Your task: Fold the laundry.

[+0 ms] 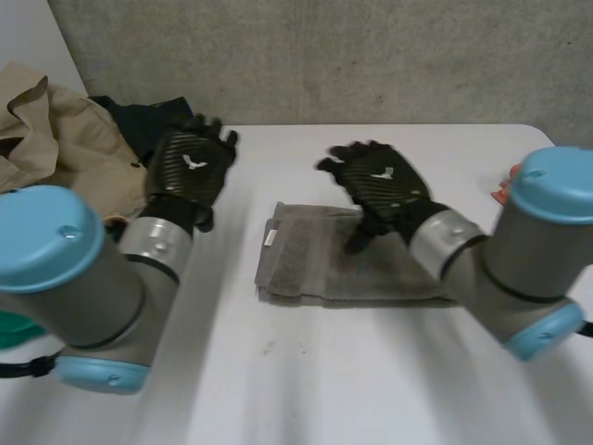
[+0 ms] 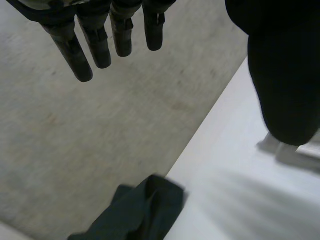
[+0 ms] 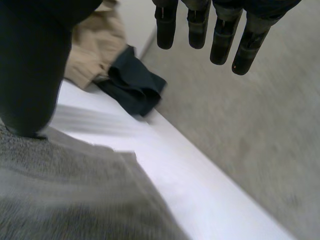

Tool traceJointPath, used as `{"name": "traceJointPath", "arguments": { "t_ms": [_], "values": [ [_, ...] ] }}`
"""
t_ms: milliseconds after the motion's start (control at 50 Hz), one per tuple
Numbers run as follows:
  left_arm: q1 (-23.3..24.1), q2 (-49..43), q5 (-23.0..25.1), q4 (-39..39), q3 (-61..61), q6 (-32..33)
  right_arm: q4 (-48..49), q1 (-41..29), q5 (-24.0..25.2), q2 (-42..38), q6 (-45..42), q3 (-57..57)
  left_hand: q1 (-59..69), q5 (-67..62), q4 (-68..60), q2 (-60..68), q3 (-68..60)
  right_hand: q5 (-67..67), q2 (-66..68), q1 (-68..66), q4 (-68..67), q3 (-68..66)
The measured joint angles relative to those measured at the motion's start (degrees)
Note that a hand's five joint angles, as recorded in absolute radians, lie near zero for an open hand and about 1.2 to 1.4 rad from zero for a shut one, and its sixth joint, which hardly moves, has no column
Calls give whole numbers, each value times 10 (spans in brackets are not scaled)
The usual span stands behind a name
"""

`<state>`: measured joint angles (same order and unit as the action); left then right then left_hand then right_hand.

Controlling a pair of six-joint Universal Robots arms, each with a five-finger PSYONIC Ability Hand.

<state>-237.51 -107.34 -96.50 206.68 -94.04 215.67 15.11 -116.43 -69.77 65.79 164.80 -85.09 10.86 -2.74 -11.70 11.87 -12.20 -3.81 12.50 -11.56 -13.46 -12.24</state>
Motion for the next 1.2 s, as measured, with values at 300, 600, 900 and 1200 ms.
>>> {"name": "traceJointPath", "arguments": {
  "t_ms": [300,600,900,1200],
  "values": [
    [84,-196,-3,-24,159,-40,-65,154,-11,-18,-95,-116,0,0,0,0,0,-64,75,-57,-65,-79],
    [67,-132,-7,-62,101,-43,-32,156,-80,-51,-221,-74,0,0,0,0,0,-518,545,-426,-546,-556],
    [15,-11,-31,-60,-9,-46,33,-134,-7,-122,-418,29,0,0,0,0,0,-519,527,-418,-531,-542],
    [18,-34,-37,-55,36,-81,18,-76,-39,-50,-31,27,0,0,0,0,0,0,0,1,1,0]
  ]
}}
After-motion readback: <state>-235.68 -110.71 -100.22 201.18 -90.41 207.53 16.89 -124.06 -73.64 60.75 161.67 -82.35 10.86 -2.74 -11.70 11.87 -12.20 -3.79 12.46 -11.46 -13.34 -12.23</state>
